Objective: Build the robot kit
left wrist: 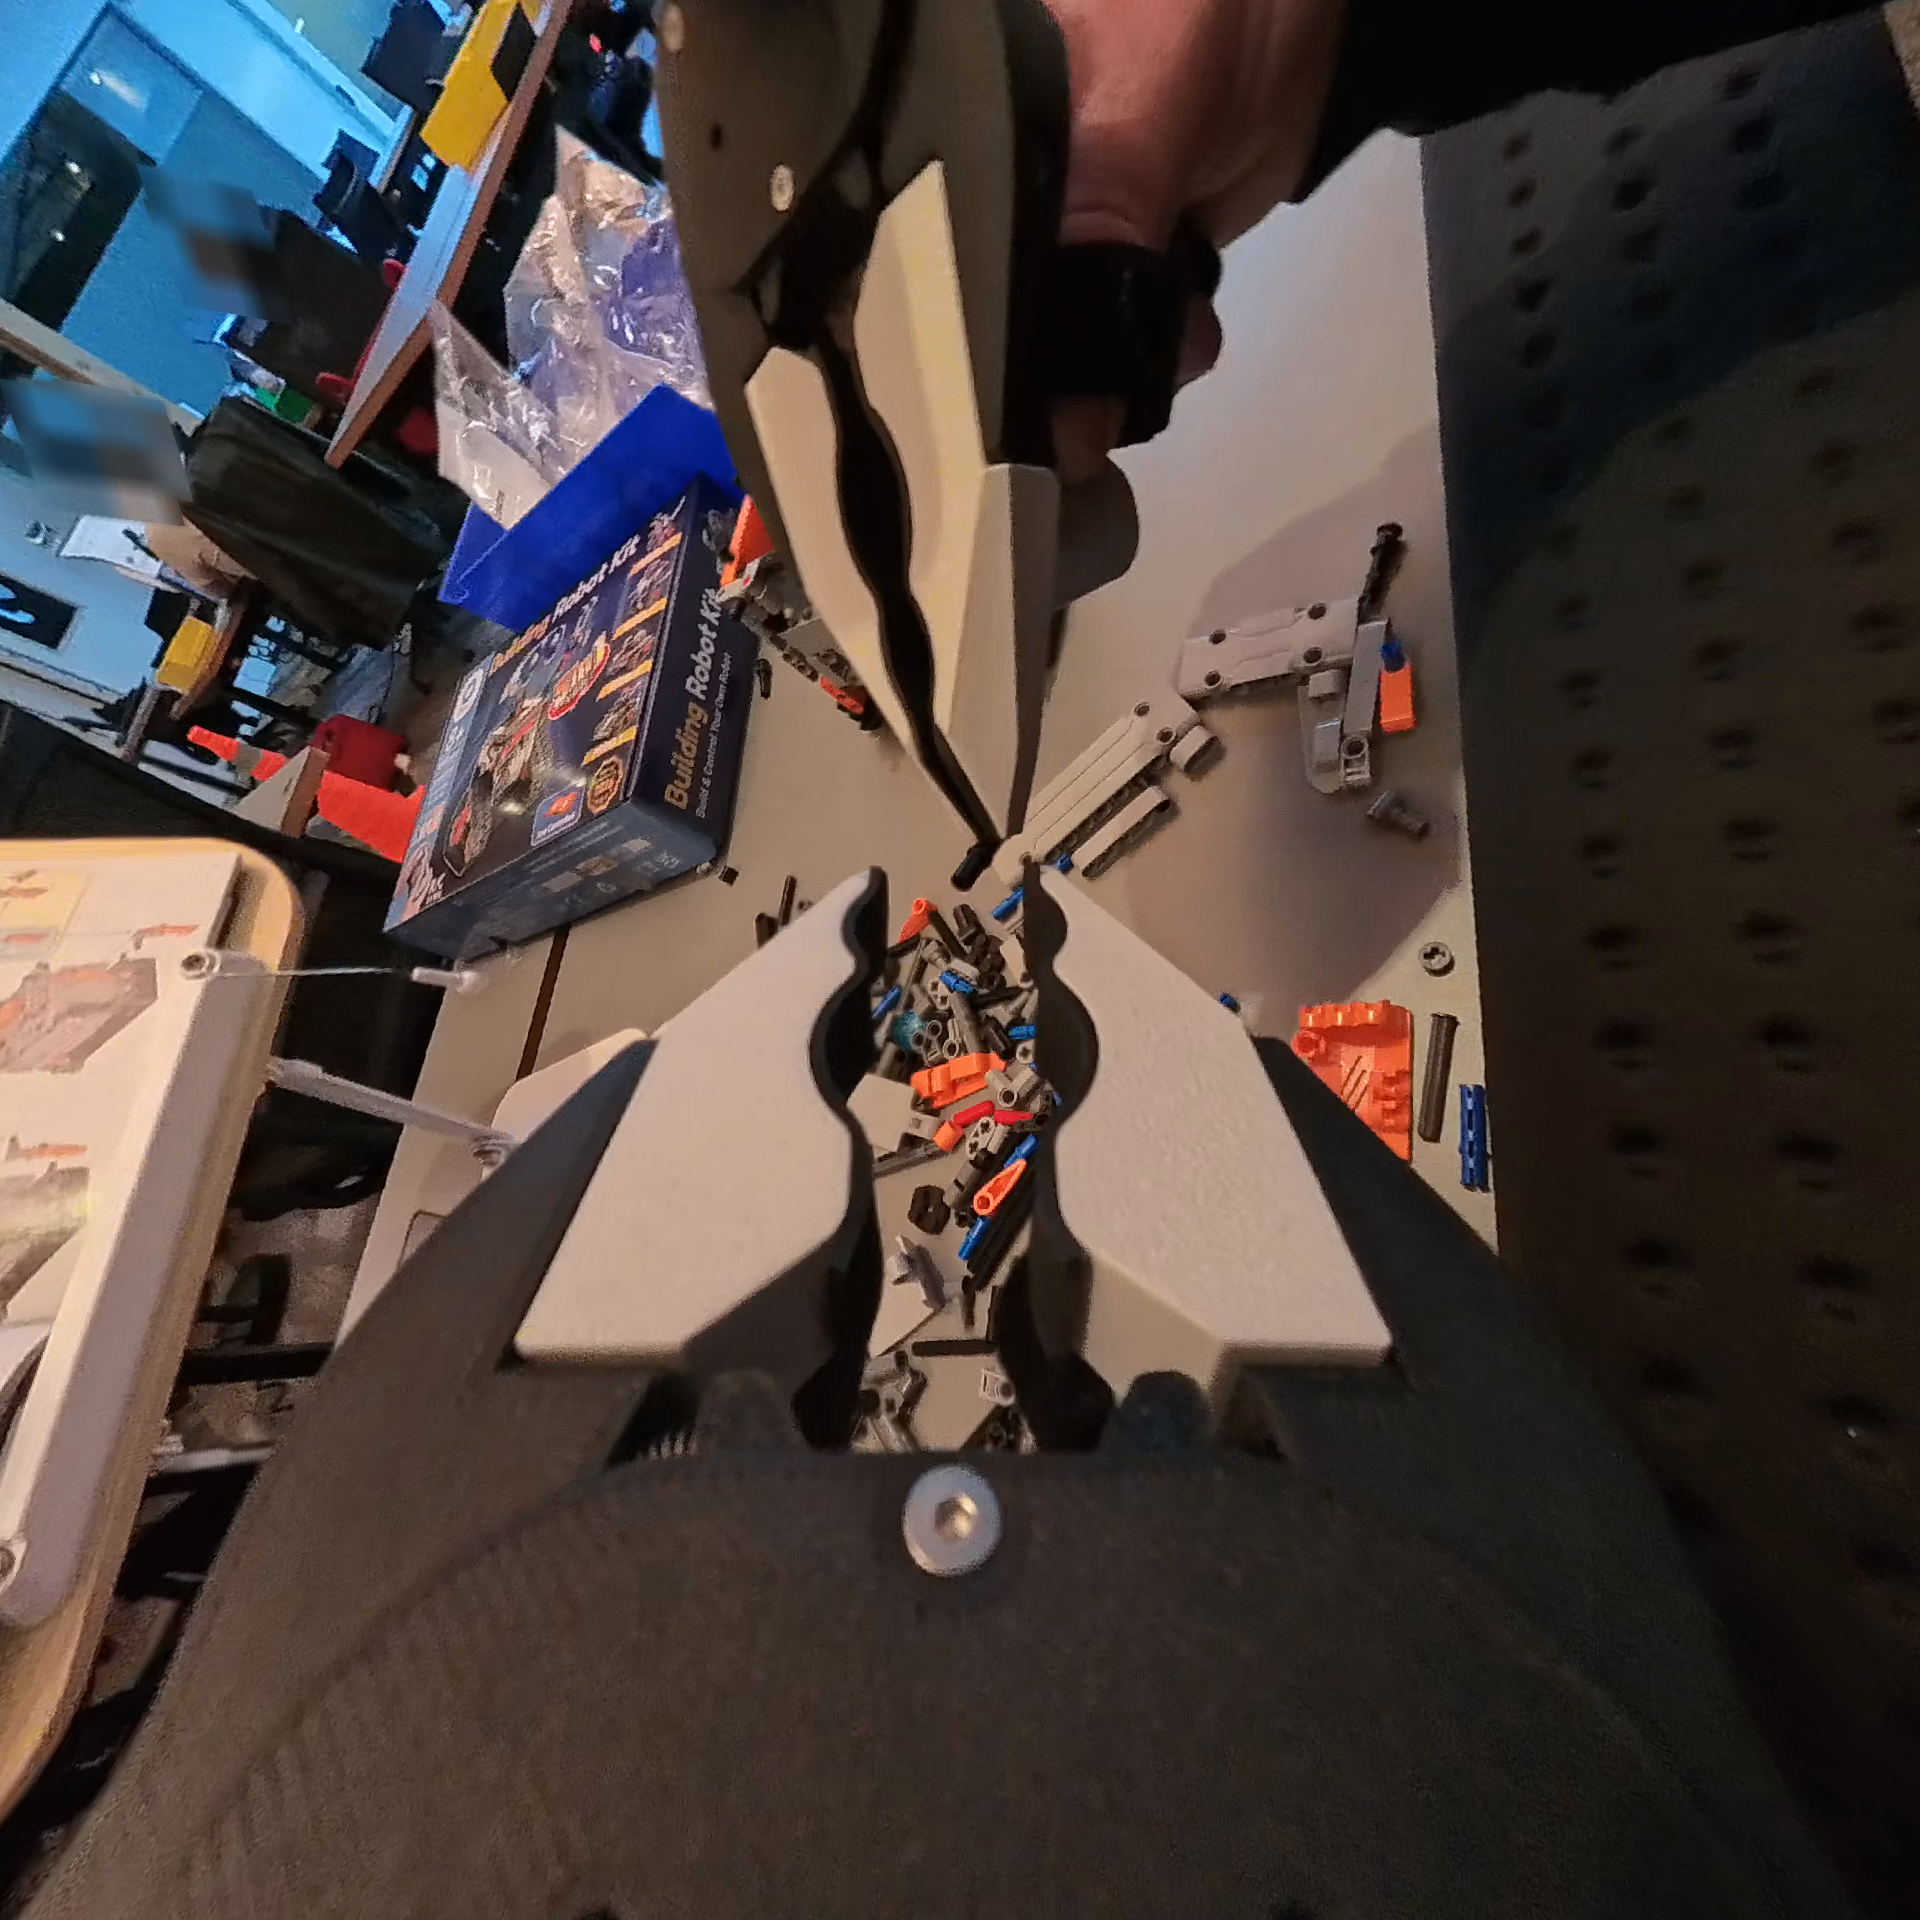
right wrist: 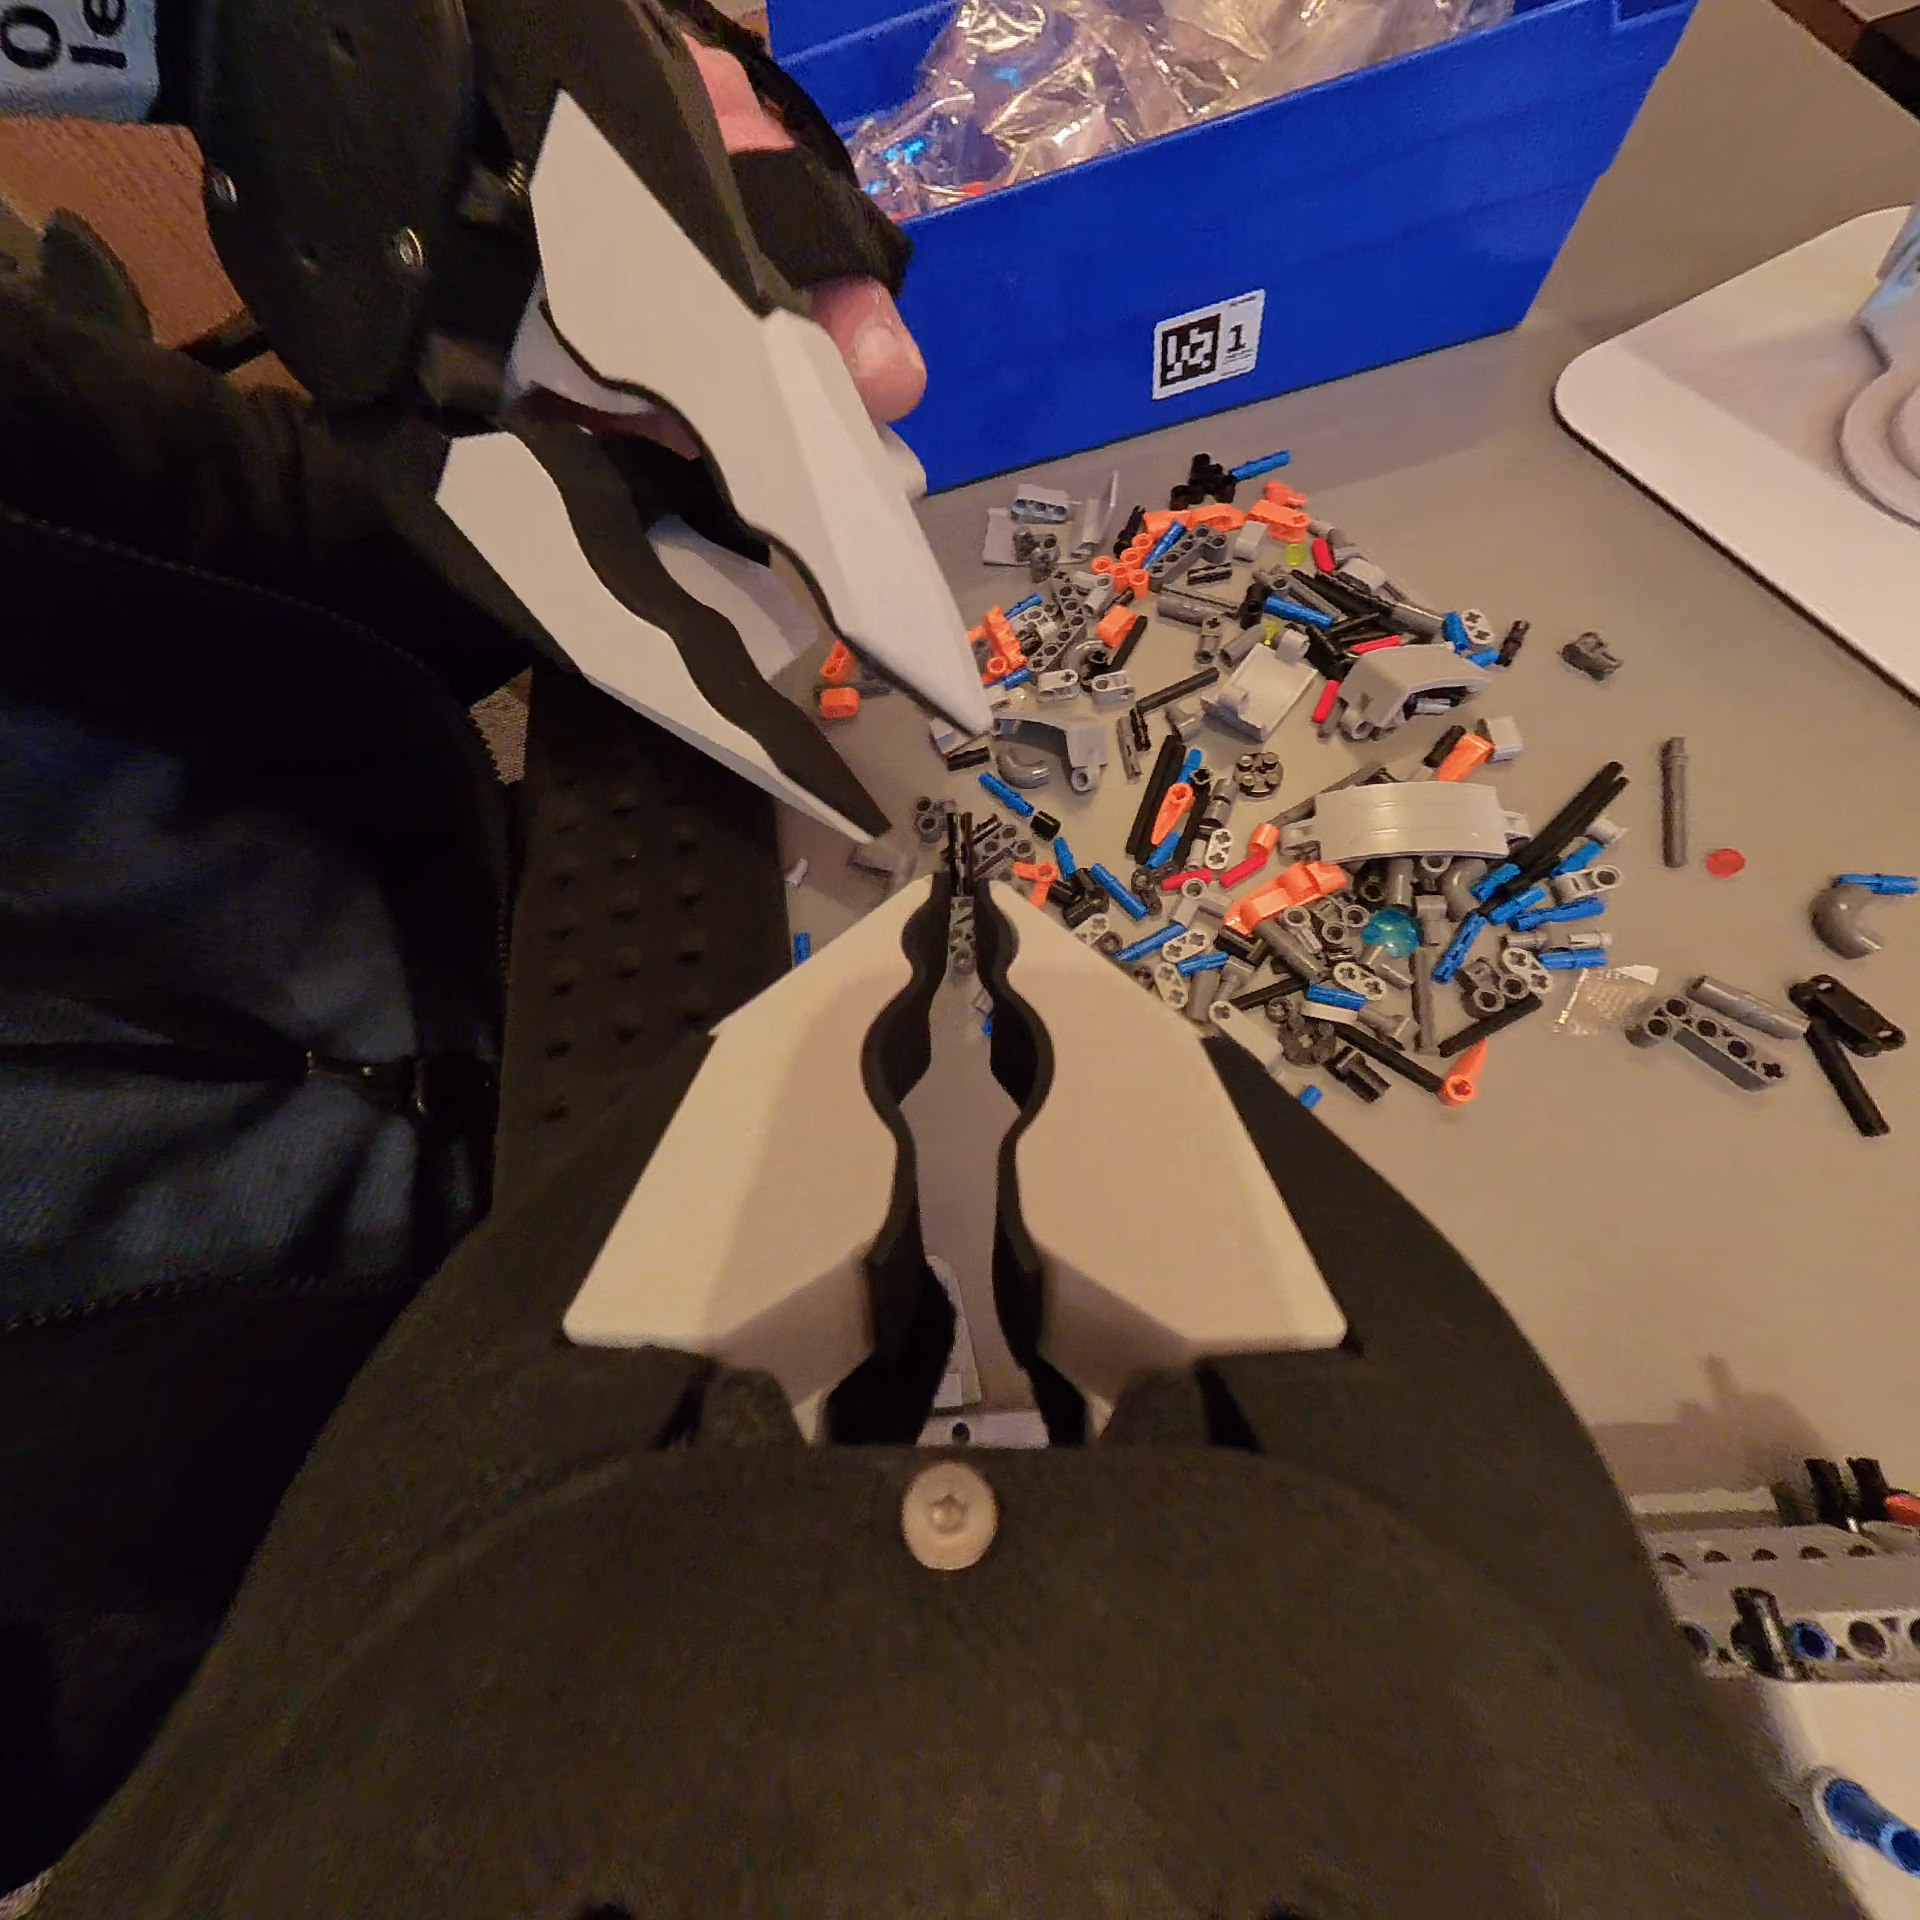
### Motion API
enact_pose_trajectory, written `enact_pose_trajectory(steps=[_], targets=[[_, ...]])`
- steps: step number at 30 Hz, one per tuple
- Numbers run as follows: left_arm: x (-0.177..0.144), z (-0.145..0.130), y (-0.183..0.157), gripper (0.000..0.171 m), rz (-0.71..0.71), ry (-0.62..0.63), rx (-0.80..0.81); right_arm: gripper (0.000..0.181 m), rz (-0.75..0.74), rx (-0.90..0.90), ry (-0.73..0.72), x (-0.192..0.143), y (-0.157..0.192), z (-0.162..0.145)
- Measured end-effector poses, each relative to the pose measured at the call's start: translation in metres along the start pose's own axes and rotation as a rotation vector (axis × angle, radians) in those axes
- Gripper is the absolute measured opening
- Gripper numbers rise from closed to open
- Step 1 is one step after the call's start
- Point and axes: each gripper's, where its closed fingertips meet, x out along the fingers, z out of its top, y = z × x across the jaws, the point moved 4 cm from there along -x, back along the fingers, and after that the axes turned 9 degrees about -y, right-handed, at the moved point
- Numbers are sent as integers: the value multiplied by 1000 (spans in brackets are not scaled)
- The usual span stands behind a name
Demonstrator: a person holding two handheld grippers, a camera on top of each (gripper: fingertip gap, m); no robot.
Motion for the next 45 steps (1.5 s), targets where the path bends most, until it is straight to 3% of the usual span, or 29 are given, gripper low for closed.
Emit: enact_pose_trajectory(steps=[5, 9, 14, 19, 29, 45], targets=[[7, 2, -11, 18, -23, 20, 85, 2, 81, 6, 13, -3, 8, 0], [6, 6, -14, 4, -19, 11, 124, 2, 118, 4, 26, -5, 14, 3], [4, 9, -11, 1, 17, 4, 127, 3, 127, 32, -40, -8, 12, 9], [-2, 17, -2, 1, 73, -57, 89, 6, 146, 70, -205, -12, 13, 21], [-7, 30, 5, 2, 136, -154, 63, 0, 135, 58, -394, -22, 20, 34], [-8, 36, 7, 2, 191, -177, 81, 6, 107, 59, -449, -30, 22, 36]])
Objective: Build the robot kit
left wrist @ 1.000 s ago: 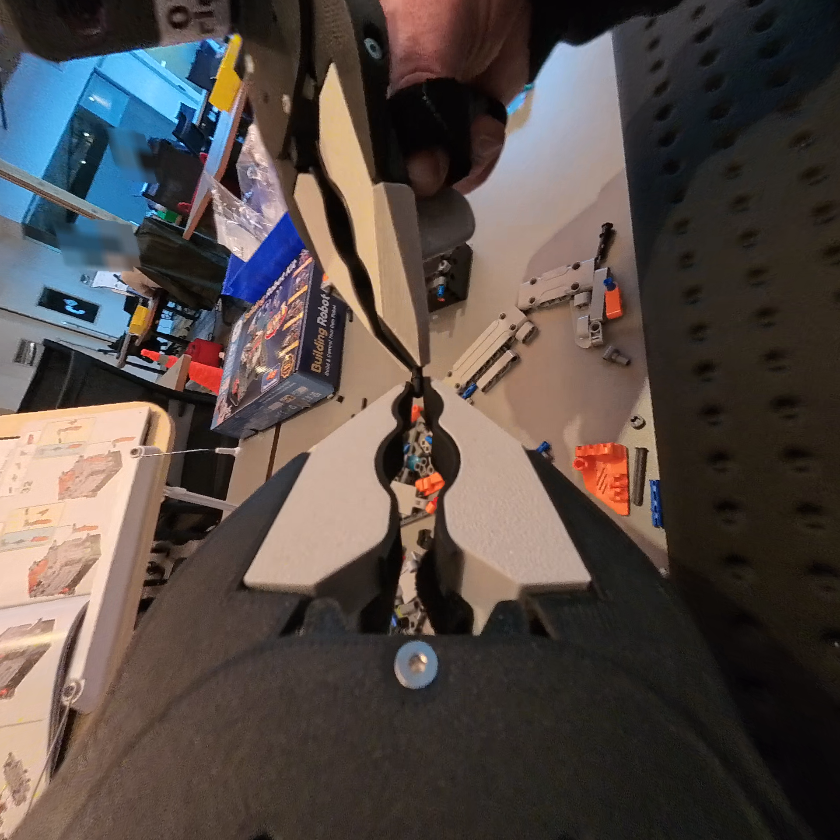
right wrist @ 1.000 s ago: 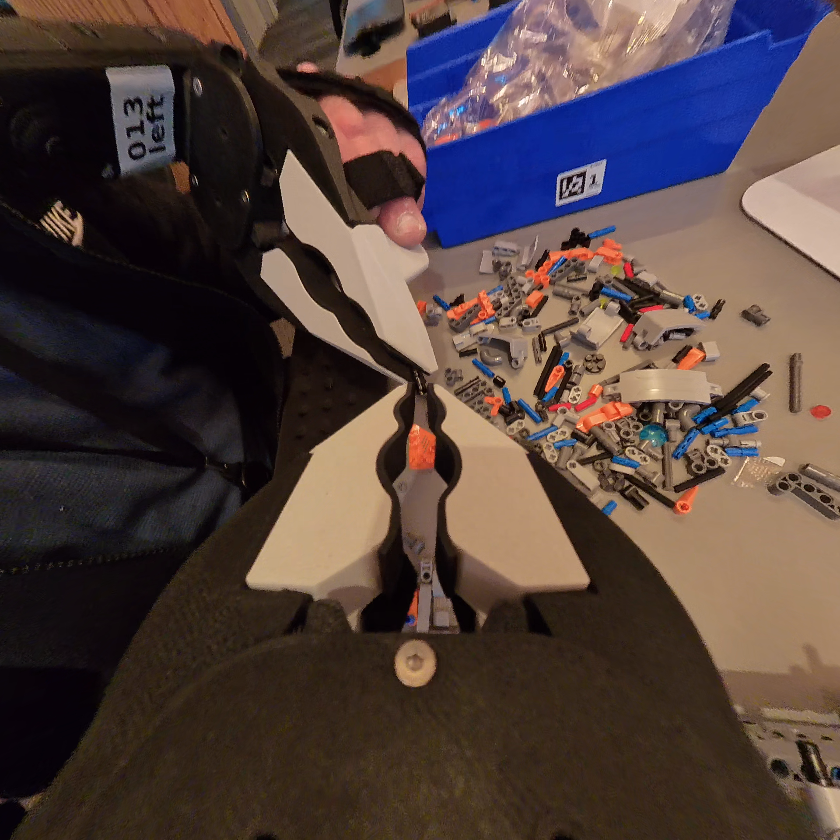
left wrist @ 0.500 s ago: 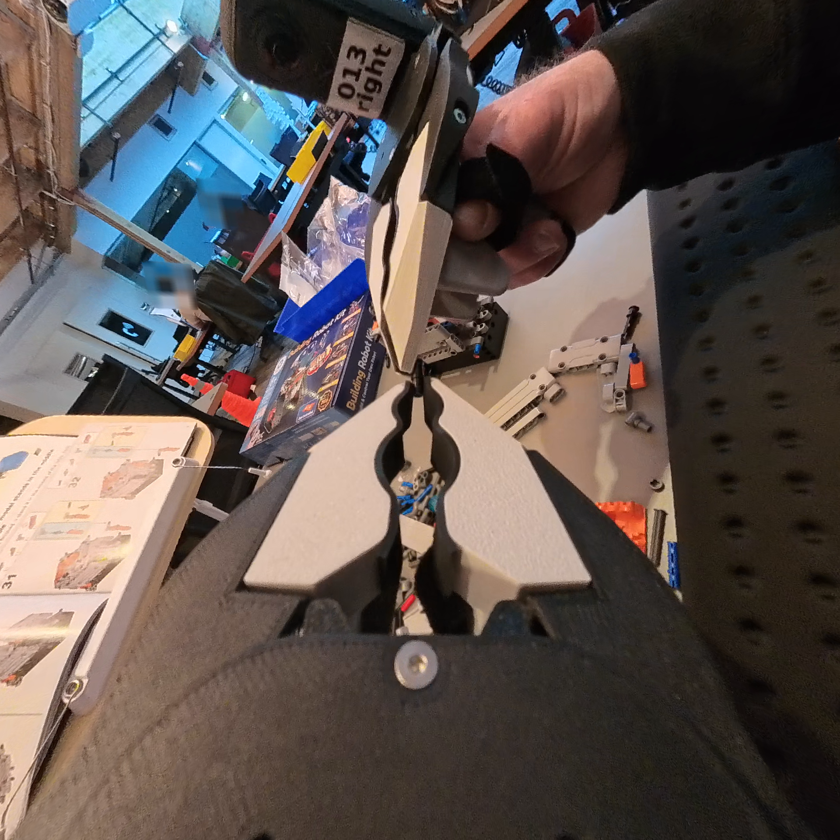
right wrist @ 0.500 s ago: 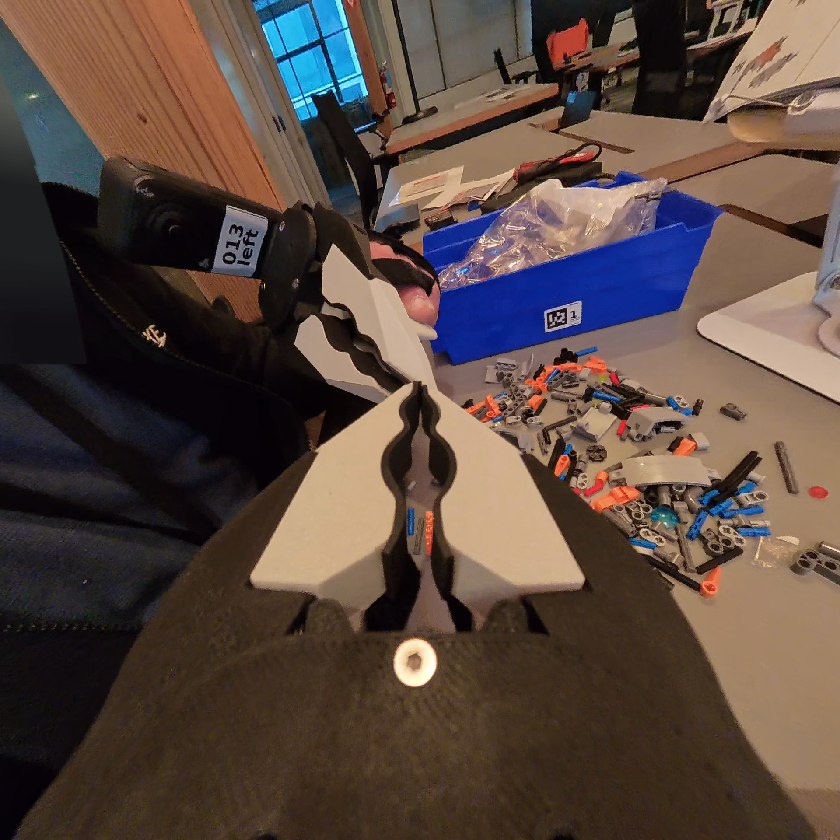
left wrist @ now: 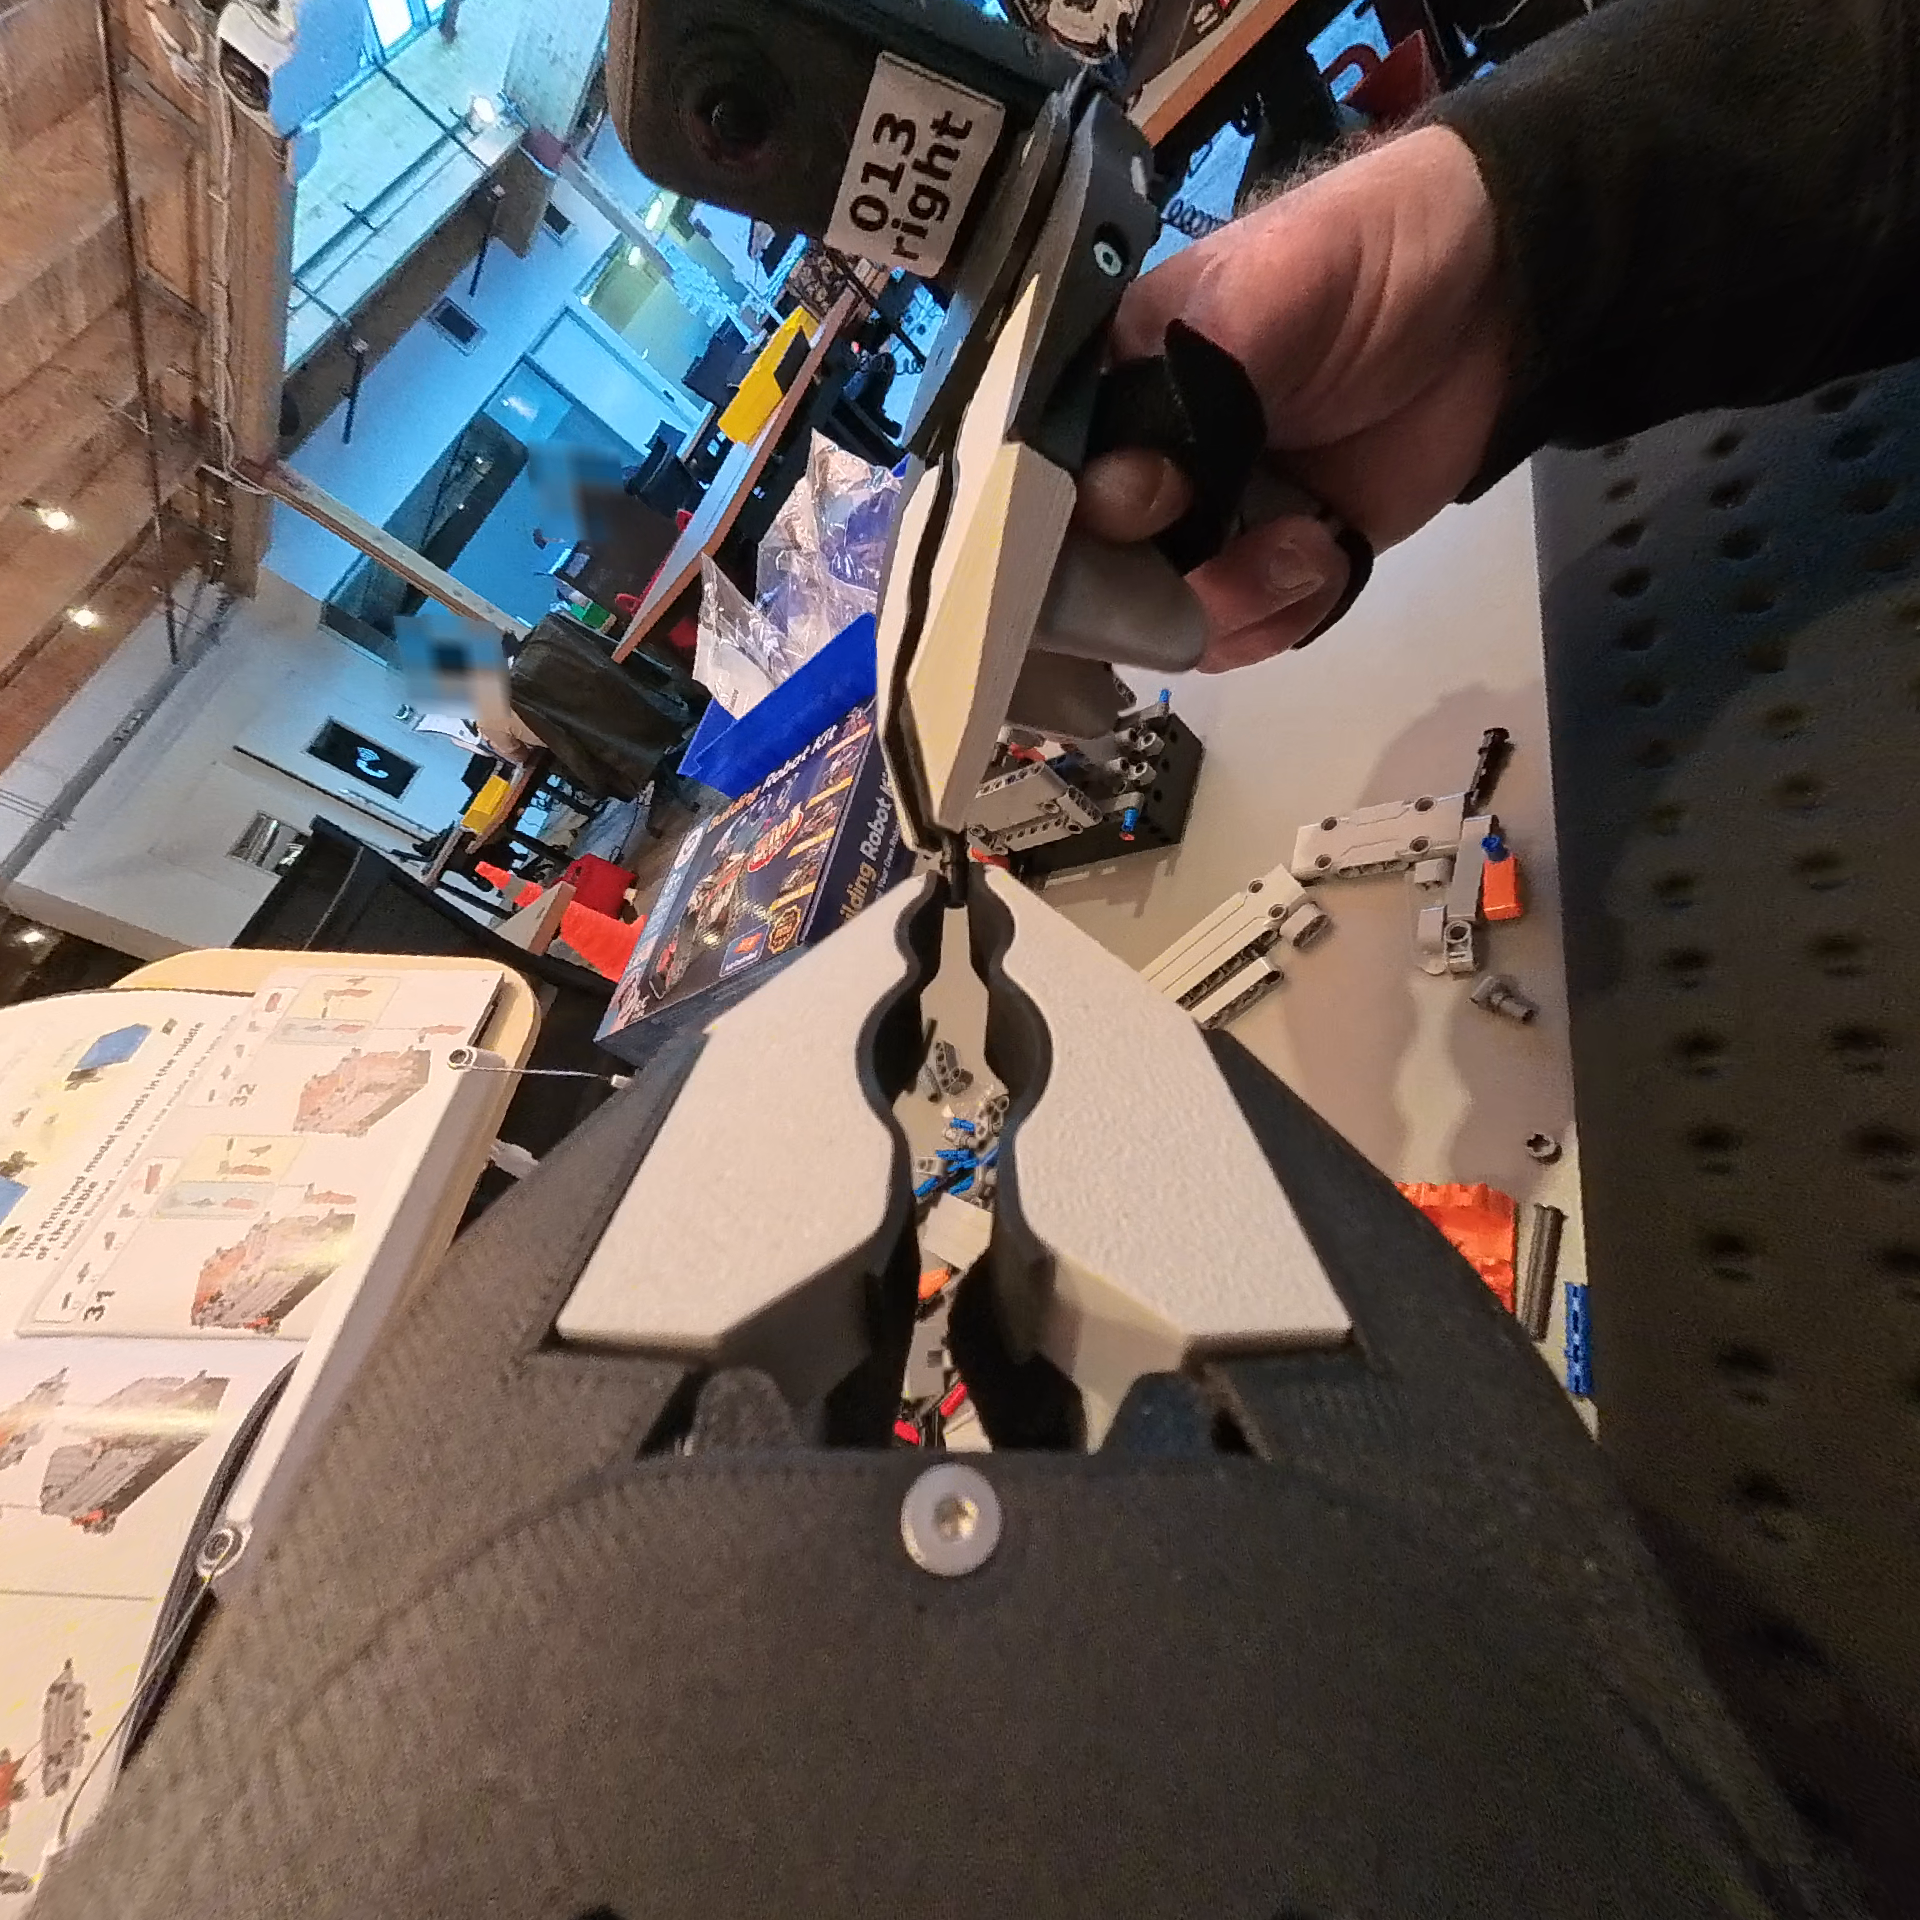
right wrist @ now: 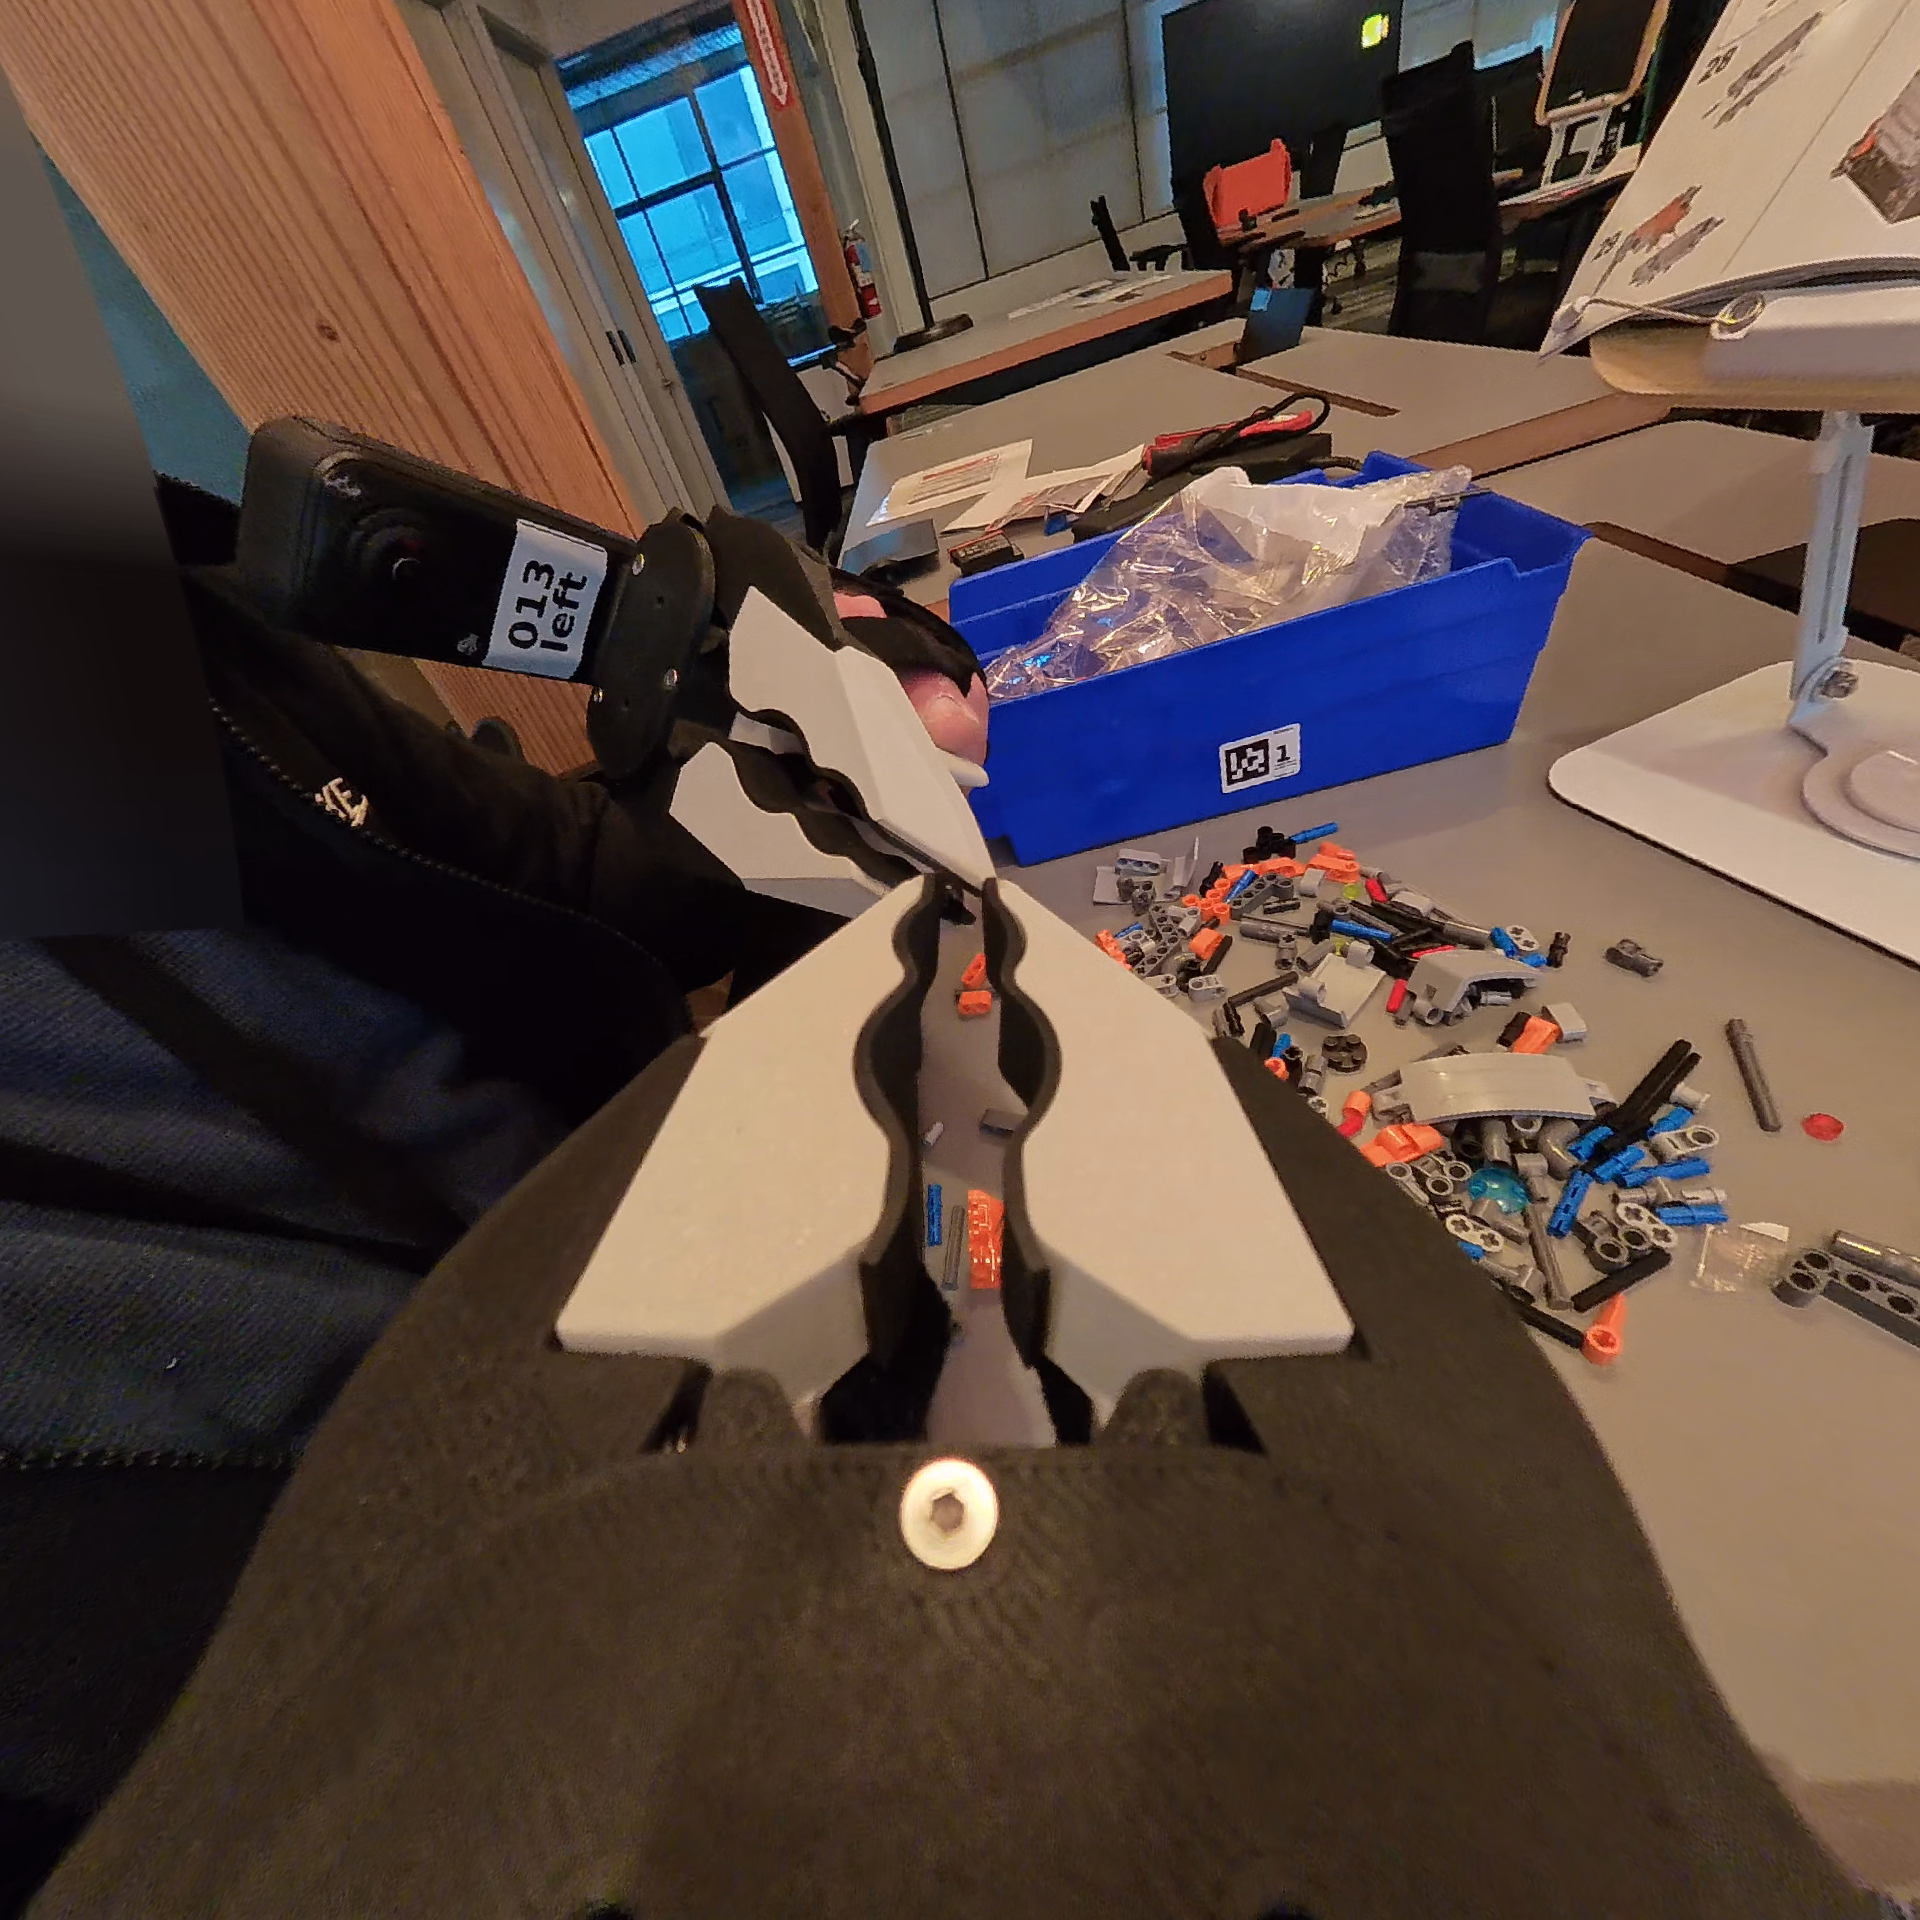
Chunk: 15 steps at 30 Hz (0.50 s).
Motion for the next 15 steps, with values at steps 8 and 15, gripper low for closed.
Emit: enact_pose_trajectory(steps=[8, 15], targets=[[0, 2, 2, 2, 16, -17, -7, 7, 25, 19, -13, -2, 5, -2], [5, 2, -7, 2, -5, 20, 71, 3, 6, 35, 3, -2, 4, -9]])
